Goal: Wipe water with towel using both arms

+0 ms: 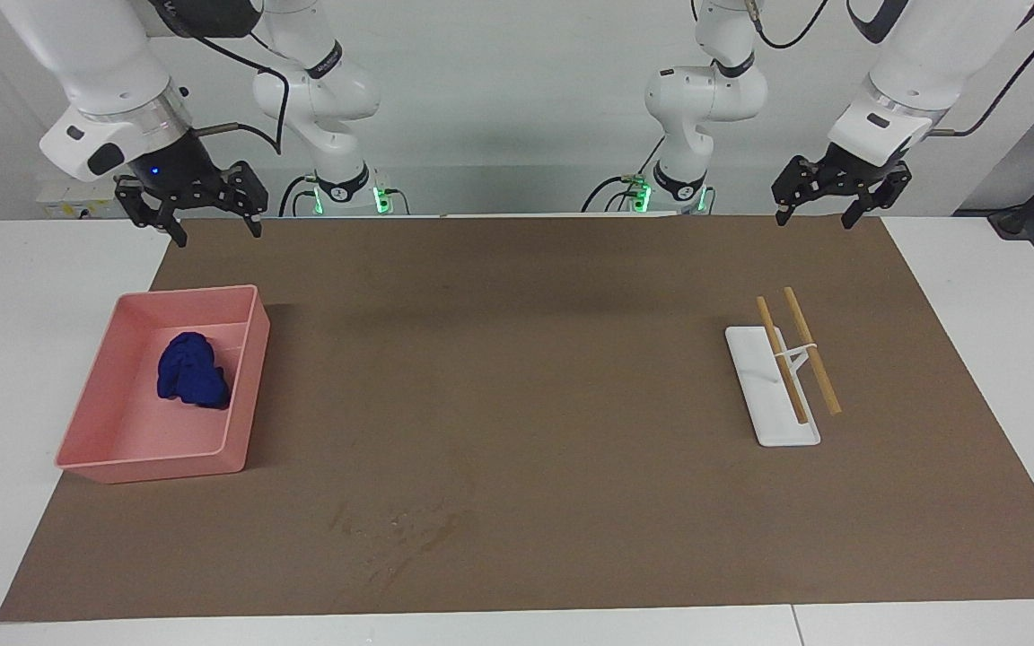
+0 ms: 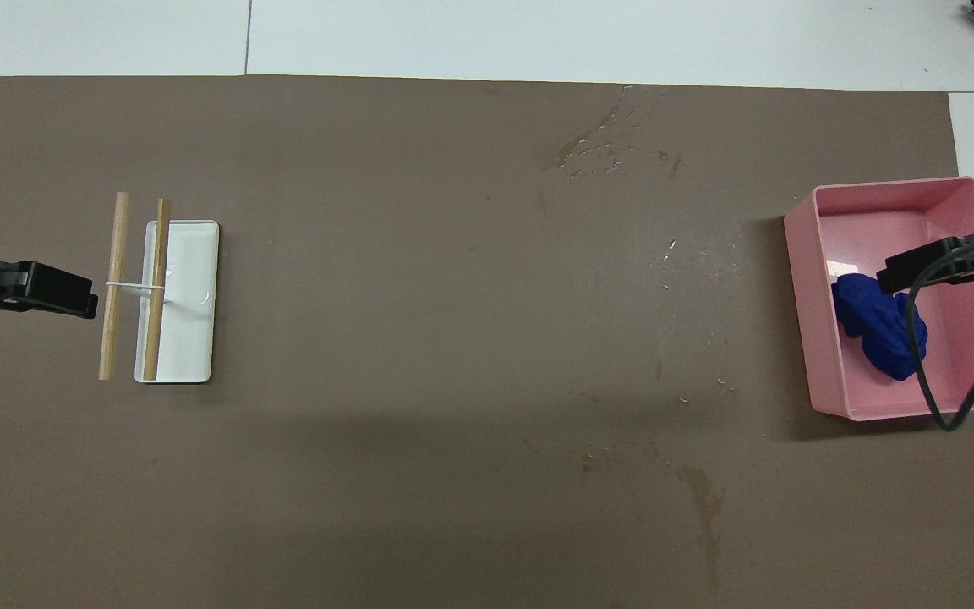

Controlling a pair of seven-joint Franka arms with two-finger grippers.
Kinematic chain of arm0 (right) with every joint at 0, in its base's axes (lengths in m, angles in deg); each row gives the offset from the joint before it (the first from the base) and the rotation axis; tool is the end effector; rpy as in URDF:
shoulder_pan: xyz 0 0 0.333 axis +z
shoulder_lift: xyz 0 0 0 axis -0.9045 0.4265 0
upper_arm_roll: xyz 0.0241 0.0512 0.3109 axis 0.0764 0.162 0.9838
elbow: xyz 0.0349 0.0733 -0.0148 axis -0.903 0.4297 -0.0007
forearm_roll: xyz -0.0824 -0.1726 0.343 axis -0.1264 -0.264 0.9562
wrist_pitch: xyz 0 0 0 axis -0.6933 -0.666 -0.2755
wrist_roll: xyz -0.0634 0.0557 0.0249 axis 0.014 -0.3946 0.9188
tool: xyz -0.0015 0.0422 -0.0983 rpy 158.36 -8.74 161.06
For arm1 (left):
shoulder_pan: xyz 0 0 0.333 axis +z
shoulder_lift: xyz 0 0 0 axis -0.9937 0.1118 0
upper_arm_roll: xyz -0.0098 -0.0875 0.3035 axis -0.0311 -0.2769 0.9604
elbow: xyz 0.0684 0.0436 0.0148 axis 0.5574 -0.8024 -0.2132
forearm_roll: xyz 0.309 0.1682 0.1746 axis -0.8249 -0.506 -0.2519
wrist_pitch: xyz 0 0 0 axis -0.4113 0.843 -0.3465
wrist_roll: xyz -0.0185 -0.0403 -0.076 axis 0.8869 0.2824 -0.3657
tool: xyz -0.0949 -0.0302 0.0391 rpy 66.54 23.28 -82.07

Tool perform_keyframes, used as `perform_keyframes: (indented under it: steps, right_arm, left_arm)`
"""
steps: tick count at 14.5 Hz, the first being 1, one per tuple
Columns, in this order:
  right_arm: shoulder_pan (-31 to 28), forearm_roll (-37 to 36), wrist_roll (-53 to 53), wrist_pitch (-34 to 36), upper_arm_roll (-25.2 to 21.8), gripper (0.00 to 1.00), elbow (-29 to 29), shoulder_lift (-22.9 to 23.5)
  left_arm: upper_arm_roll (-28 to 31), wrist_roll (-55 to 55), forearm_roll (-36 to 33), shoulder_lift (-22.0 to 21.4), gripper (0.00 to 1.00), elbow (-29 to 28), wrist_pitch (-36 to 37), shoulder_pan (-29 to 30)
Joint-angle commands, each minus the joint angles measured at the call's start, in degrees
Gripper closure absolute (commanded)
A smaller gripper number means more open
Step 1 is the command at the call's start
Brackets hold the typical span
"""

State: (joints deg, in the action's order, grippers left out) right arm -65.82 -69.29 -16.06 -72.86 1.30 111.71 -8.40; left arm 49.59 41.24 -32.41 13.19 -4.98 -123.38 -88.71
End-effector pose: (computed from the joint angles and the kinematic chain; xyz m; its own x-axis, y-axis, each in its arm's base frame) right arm 0.5546 0.0018 0.6429 0.9915 0.1248 -0.0366 0.1242 -0.9921 -0.0196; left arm 0.5262 -0.0532 0.6402 0.9906 -0.1282 -0.0475 -0.1272 -0.9916 0.0239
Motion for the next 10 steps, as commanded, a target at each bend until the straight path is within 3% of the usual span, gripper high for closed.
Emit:
perform_keyframes:
  steps: [1,10]
  right_arm:
    - [0.18,0.57,-0.82,0.92,-0.38,0.00,-0.17,0.01]
    - [0.45,-0.40,-0.91,-0.92,-0.47,0.00,-0.17,0.01]
  left_arm:
    - [0.44,0.63,0.55,-1.50,0.00,-1.67,-0.22,-0.32]
    - [0.44,0.63,0.55,-1.50,0.00,-1.67,-0.22,-0.32]
